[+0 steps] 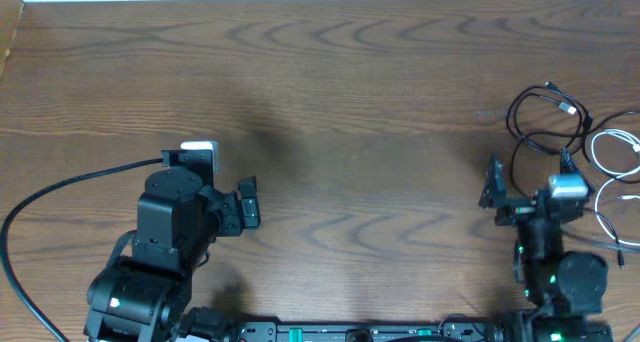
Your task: Untangle cables
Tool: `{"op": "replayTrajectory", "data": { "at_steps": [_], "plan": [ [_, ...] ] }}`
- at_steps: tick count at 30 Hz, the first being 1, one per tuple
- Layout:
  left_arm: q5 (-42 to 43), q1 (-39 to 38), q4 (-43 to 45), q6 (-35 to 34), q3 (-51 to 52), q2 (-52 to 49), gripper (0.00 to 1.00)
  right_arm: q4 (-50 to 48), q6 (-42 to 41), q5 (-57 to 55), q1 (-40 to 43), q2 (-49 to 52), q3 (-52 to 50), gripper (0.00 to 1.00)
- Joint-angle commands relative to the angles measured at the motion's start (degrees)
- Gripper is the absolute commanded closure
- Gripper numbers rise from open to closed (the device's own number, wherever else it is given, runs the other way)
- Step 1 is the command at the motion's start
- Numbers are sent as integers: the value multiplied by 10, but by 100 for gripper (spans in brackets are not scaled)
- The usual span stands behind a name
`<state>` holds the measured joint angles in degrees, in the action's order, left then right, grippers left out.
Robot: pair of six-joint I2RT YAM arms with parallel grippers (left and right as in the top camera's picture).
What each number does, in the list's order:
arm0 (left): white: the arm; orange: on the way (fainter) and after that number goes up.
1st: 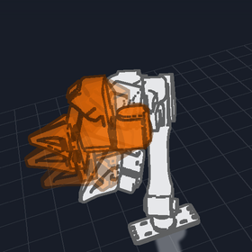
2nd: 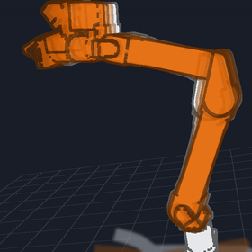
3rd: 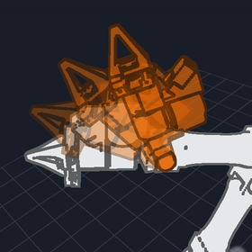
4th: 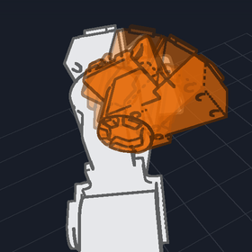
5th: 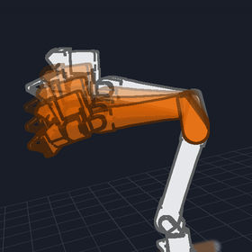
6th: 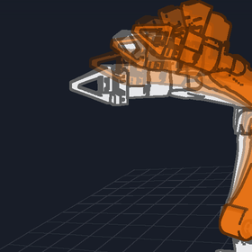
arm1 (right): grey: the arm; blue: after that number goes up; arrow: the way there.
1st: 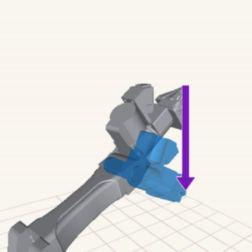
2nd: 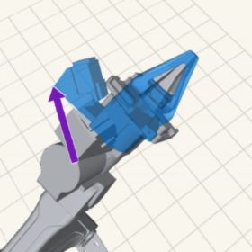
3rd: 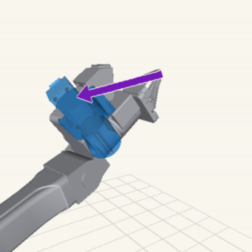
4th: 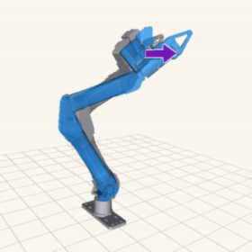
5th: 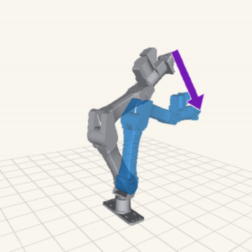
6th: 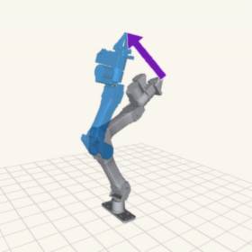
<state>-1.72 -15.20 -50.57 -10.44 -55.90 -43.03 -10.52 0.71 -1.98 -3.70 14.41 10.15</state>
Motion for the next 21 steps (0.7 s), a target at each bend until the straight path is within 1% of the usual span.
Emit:
{"op": "replayTrajectory", "data": {
  "at_steps": [1, 2, 9, 11, 15, 17, 21],
  "plan": [
    [-6, 0, 1, 8, 3, -1, 2, -59, 6, -2, 1, -46, -73, 1],
    [-6, 0, 1, 8, 3, -1, 2, -91, 6, -3, 1, -63, -101, 1],
    [-6, 0, 1, 8, 3, -1, 2, -32, 7, -7, 17, -144, -99, 1],
    [-6, 0, 1, 8, 3, -1, 2, -14, 6, -7, 19, -141, -98, 1],
    [-6, 0, 1, 8, 3, -1, 2, 84, 5, -4, 20, -141, -99, 1],
    [-6, 0, 1, 8, 3, -1, 2, 149, -10, -2, 20, -141, -99, 1],
    [-6, 0, 1, 8, 3, -1, 2, 148, -7, 4, 20, -141, -99, 1]
  ]
}}
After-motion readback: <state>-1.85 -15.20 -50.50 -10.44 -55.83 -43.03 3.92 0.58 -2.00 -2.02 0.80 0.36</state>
